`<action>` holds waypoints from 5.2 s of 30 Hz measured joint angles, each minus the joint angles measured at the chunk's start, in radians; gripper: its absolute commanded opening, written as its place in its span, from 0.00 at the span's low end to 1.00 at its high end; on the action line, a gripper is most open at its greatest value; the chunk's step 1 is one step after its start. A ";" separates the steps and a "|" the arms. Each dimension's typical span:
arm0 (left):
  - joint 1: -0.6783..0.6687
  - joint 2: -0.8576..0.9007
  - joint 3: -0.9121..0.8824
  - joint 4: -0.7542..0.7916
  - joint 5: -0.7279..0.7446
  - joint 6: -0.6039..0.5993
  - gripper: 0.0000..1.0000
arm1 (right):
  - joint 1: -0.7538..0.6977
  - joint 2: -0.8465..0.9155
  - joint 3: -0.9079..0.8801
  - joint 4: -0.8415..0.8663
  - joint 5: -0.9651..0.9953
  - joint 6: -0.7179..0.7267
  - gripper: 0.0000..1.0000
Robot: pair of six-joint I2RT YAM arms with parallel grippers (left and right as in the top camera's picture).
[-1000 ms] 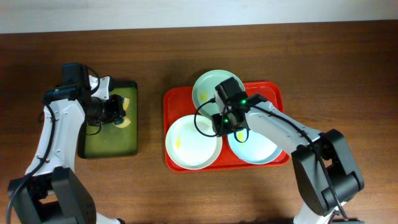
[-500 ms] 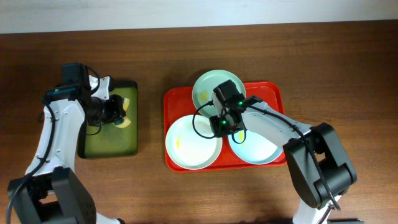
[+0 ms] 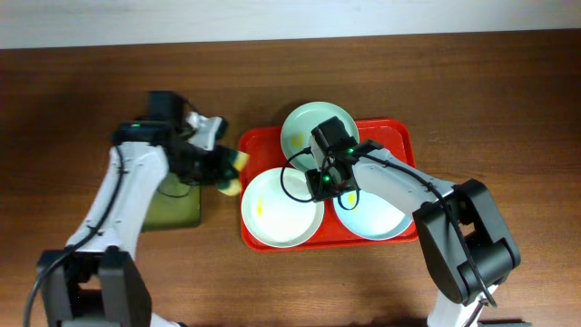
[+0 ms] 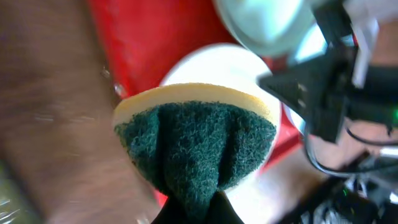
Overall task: Clean dirty plates on tray and stack at the side
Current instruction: 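Bring the sponge with the left gripper onto the white plate, then scrub the white plate with the sponge while the right gripper holds it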
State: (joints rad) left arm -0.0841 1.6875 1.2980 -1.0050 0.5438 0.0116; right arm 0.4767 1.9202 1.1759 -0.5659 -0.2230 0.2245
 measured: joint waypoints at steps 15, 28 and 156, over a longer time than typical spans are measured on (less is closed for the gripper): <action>-0.480 -0.001 -0.342 0.449 -0.349 -0.512 0.00 | -0.020 0.000 -0.001 0.003 -0.015 0.035 0.05; -0.529 -0.001 -0.360 0.575 -0.645 -0.608 0.10 | -0.024 0.000 -0.001 0.003 -0.023 0.037 0.05; -0.521 0.102 -0.318 0.623 -0.747 -0.663 0.00 | -0.026 0.002 -0.002 0.000 -0.033 0.039 0.04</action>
State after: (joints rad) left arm -0.6052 1.7897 0.9802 -0.3817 -0.2031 -0.6514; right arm 0.4507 1.9221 1.1744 -0.5655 -0.2558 0.2630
